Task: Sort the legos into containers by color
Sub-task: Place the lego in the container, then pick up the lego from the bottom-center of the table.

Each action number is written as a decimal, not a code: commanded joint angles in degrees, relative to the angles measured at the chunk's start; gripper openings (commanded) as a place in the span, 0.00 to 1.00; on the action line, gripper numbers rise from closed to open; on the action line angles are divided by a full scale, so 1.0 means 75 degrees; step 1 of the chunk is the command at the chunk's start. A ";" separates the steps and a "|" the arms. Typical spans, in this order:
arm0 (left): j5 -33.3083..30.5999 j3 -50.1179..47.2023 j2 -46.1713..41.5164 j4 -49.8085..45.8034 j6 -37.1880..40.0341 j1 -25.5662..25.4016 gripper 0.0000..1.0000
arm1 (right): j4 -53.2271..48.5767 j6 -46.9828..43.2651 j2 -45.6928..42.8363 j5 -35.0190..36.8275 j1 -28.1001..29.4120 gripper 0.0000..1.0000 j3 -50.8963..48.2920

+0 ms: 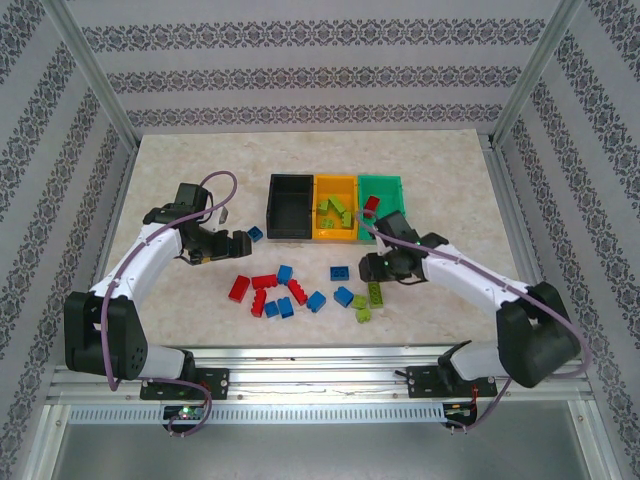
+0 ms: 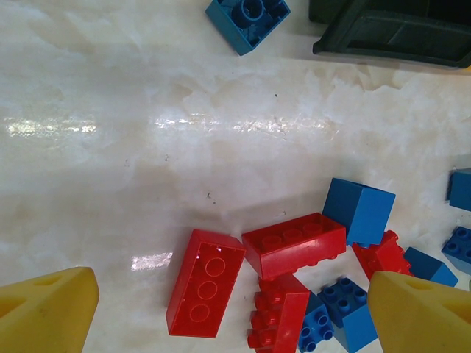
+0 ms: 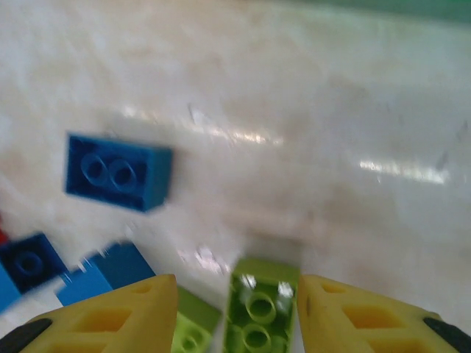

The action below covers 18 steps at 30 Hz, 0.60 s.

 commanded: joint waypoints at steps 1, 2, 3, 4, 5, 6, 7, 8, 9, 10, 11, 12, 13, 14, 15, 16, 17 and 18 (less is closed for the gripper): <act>0.0034 -0.0069 0.0027 -0.0155 0.0044 -0.0084 0.94 | -0.0109 0.0285 -0.0456 0.0083 0.0100 0.47 -0.0493; 0.0030 -0.0068 0.0040 -0.0160 0.0043 -0.0081 0.95 | -0.0122 0.0328 -0.0539 0.0044 0.0111 0.47 -0.0590; 0.0022 -0.0068 0.0044 -0.0167 0.0041 -0.0078 0.94 | -0.0123 0.0377 -0.0609 0.0016 0.0129 0.47 -0.0677; 0.0031 -0.0071 0.0035 -0.0153 0.0040 -0.0081 0.94 | -0.0095 0.0414 -0.0657 -0.0028 0.0156 0.47 -0.0750; 0.0012 -0.0079 0.0024 -0.0148 0.0039 -0.0084 0.94 | -0.0057 0.0450 -0.0663 -0.0071 0.0176 0.48 -0.0788; 0.0000 -0.0079 0.0012 -0.0151 0.0038 -0.0077 0.94 | -0.0021 0.0454 -0.0626 -0.0105 0.0203 0.48 -0.0801; 0.0000 -0.0078 0.0010 -0.0158 0.0047 -0.0084 0.94 | -0.0069 0.0443 -0.0558 -0.0091 0.0228 0.48 -0.0770; 0.0002 -0.0090 0.0017 -0.0166 0.0036 -0.0078 0.94 | -0.0109 0.0440 -0.0479 -0.0048 0.0258 0.49 -0.0733; -0.0004 -0.0091 0.0012 -0.0168 0.0037 -0.0094 0.94 | -0.0096 0.0442 -0.0416 -0.0046 0.0292 0.50 -0.0714; -0.0008 -0.0101 0.0017 -0.0168 0.0037 -0.0096 0.94 | -0.0054 0.0439 -0.0340 -0.0069 0.0326 0.50 -0.0702; -0.0021 -0.0101 0.0012 -0.0160 0.0037 -0.0105 0.94 | 0.0015 0.0459 -0.0264 -0.0103 0.0366 0.51 -0.0691; -0.0022 -0.0092 0.0017 -0.0166 0.0040 -0.0104 0.94 | 0.0070 0.0472 -0.0176 -0.0124 0.0402 0.51 -0.0670; -0.0017 -0.0092 0.0029 -0.0166 0.0045 -0.0106 0.94 | 0.0098 0.0488 -0.0081 -0.0138 0.0454 0.51 -0.0628; -0.0016 -0.0088 0.0024 -0.0162 0.0038 -0.0108 0.95 | 0.0107 0.0487 0.0014 -0.0103 0.0517 0.51 -0.0581; -0.0019 -0.0092 0.0032 -0.0168 0.0038 -0.0116 0.95 | 0.0101 0.0477 0.0097 -0.0037 0.0565 0.52 -0.0536; -0.0016 -0.0092 0.0011 -0.0176 0.0036 -0.0130 0.94 | 0.0072 0.0460 0.0191 0.0033 0.0620 0.53 -0.0476; -0.0034 -0.0099 0.0011 -0.0174 0.0038 -0.0137 0.94 | 0.0037 0.0427 0.0277 0.0091 0.0648 0.53 -0.0418; -0.0039 -0.0099 0.0006 -0.0168 0.0037 -0.0143 0.94 | 0.0019 0.0412 0.0334 0.0124 0.0656 0.54 -0.0378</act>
